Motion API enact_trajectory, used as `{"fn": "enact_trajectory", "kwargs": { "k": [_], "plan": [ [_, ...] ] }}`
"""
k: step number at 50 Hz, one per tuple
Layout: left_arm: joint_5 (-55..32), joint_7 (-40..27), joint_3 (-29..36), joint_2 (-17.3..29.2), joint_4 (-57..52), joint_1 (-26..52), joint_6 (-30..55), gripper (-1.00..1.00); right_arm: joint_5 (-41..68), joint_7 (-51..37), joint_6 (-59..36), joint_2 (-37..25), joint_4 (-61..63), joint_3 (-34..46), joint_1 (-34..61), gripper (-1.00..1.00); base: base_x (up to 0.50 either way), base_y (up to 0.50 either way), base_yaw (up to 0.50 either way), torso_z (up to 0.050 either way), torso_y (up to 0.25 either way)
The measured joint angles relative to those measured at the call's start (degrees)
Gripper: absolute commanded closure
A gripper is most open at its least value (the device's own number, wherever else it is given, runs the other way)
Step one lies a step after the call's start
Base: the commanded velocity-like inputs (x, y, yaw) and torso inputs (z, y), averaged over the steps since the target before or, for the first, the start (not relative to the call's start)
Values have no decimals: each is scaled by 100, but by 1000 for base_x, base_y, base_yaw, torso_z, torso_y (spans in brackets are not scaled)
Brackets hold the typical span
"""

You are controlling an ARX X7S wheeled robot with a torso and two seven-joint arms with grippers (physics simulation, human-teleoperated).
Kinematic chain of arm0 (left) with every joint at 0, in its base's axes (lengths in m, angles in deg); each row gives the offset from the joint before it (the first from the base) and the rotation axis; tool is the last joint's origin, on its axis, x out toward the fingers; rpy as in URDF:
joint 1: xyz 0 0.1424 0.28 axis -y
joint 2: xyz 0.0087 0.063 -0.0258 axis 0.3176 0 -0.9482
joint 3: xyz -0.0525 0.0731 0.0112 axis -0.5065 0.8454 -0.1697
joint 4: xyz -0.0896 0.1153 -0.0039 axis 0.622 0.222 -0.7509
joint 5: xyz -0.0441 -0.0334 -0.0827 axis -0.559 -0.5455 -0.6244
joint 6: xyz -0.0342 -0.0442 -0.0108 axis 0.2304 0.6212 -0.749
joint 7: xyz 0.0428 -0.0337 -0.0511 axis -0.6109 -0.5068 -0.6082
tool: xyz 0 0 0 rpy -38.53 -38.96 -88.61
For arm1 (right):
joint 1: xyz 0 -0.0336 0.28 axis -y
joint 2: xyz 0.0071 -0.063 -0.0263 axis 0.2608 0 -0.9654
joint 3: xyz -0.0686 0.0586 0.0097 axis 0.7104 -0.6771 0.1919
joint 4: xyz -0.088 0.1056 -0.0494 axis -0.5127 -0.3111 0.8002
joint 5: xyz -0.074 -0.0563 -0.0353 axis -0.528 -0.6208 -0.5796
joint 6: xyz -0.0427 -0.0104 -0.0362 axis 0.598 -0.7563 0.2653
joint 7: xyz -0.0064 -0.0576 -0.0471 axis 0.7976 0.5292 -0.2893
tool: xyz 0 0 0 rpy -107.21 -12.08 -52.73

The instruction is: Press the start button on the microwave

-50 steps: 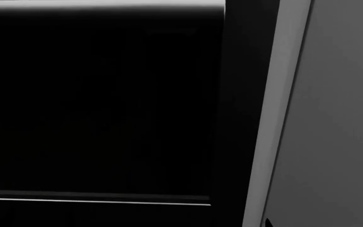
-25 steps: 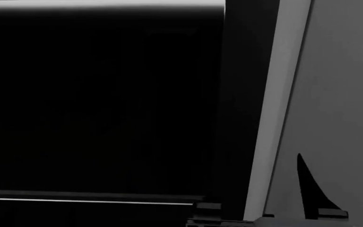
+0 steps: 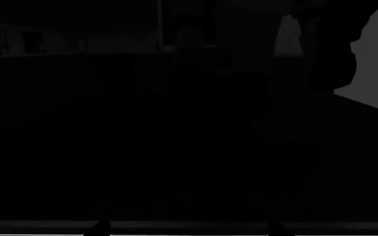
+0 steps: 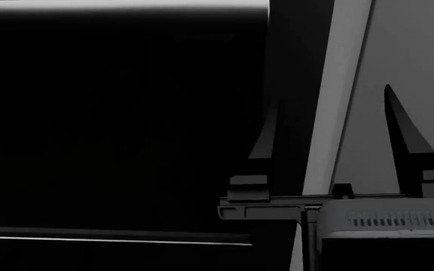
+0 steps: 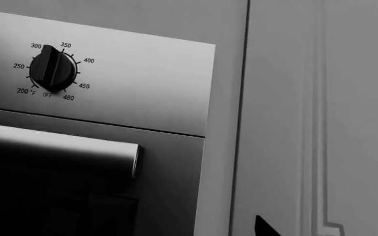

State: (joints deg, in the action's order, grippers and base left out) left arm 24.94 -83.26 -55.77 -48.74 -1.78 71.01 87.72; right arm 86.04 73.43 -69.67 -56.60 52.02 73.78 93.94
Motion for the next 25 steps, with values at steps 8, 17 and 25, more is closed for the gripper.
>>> {"fn": "enact_trajectory", "kwargs": {
  "k": [8, 17, 25],
  "plan": [
    [6, -44, 37, 55, -120, -18, 52, -100, 572, 214, -1825, 38, 487, -405, 1503, -100, 0, 0, 0, 0, 0],
    [-10, -76, 62, 95, -134, -36, 16, -100, 1056, 370, -3535, 84, 660, -579, 3321, -100, 0, 0, 0, 0, 0],
    [-35, -101, 76, 130, -147, -66, -27, -100, 1315, 452, -4491, 99, 408, -447, 4725, -100, 0, 0, 0, 0, 0]
  ]
}}
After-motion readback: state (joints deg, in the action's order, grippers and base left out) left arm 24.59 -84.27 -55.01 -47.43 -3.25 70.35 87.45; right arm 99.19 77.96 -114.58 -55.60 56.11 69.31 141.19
